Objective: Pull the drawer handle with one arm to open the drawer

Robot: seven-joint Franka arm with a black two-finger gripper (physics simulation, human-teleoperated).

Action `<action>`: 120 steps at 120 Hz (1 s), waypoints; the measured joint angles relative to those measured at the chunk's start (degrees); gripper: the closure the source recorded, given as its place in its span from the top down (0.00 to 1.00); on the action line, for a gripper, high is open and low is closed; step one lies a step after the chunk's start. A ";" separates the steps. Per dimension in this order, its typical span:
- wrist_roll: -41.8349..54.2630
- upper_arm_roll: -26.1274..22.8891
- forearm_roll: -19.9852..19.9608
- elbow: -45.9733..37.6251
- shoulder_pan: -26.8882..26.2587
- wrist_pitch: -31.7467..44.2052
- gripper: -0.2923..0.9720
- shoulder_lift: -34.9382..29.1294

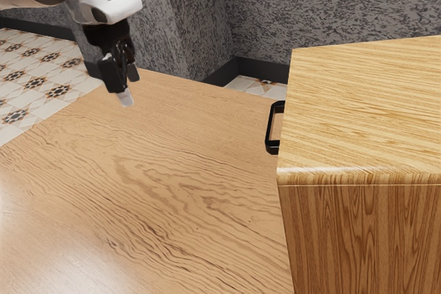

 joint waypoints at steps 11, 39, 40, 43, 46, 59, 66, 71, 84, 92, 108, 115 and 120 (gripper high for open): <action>0.38 0.06 0.04 0.01 0.33 0.02 0.77 0.62; 1.12 1.42 -2.17 -0.73 0.27 -0.13 0.77 0.42; 1.13 1.44 -2.26 -0.81 0.22 -0.14 0.77 0.36; 1.15 1.50 -2.44 -1.29 -0.21 -0.16 0.77 -0.19; 1.19 1.55 -2.56 -2.38 -0.92 -0.18 0.77 -1.32; 3.23 0.36 0.81 -10.27 -2.73 -0.10 0.77 -8.28; 6.28 -0.66 2.42 -12.70 -3.26 0.05 0.77 -11.00; 9.21 -1.63 3.15 -15.05 -3.29 0.75 0.77 -12.35; 17.81 -2.49 3.71 -21.46 -4.05 5.72 0.77 -14.66; 22.57 -2.57 3.37 -22.93 -3.48 9.43 0.77 -14.92; 30.79 -2.97 2.96 -23.46 -2.69 14.59 0.77 -14.88; 34.89 -3.03 0.65 -23.38 -2.88 16.10 0.77 -14.73; 38.25 -2.90 -2.29 -23.36 -3.01 17.23 0.77 -14.57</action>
